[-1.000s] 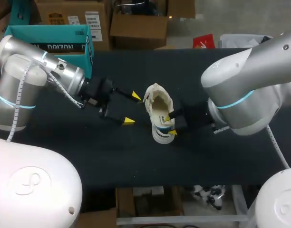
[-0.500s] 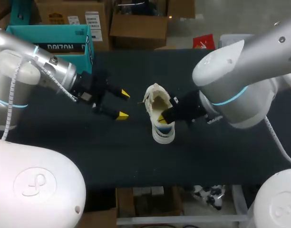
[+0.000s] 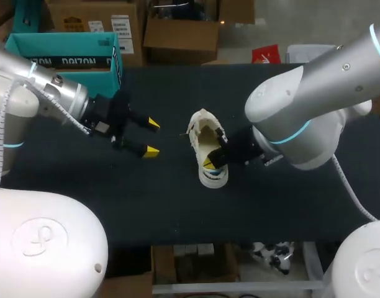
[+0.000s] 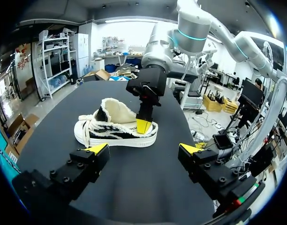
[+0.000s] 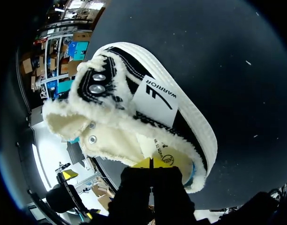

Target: Open the shoe tongue, take the insole out of the shoe, put the insole back into the shoe, and pack the shoe into the shoebox

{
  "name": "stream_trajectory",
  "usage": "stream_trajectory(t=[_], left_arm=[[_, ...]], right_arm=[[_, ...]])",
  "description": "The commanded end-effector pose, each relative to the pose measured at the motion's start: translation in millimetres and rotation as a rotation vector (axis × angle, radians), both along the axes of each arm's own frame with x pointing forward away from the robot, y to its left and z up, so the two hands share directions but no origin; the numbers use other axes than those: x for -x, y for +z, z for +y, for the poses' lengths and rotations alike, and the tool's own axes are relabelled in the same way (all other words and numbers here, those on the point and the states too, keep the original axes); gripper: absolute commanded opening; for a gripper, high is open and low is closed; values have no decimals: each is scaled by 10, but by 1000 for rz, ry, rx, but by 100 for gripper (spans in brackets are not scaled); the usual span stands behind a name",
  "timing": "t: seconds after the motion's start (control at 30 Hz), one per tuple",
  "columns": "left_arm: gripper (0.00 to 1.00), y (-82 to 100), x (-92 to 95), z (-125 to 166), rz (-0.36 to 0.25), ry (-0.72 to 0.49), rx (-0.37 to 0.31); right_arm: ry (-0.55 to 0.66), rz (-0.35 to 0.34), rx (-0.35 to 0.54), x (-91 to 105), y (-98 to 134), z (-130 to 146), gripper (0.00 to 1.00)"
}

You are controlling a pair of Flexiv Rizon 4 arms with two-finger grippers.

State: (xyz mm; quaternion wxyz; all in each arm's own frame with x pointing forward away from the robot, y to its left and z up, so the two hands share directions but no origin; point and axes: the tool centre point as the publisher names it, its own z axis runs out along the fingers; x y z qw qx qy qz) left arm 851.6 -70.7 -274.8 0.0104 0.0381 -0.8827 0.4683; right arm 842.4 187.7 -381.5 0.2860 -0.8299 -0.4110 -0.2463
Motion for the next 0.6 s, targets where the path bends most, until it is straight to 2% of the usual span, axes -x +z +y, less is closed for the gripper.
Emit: stream_trajectory(t=[0.03,0.17,0.27,0.6], left_arm=[[100,-32,28,28,-3,10,5],[100,-103,50,15,0,18,-7],[100,-125,72,5,8,15,-16],[100,25,172,-23,16,16,-38]], right_arm=[[-11,0,1,24,-227,45,0],[-27,16,8,28,-362,14,0],[-28,9,-8,43,-360,9,0],[-8,-62,3,161,158,-52,0]])
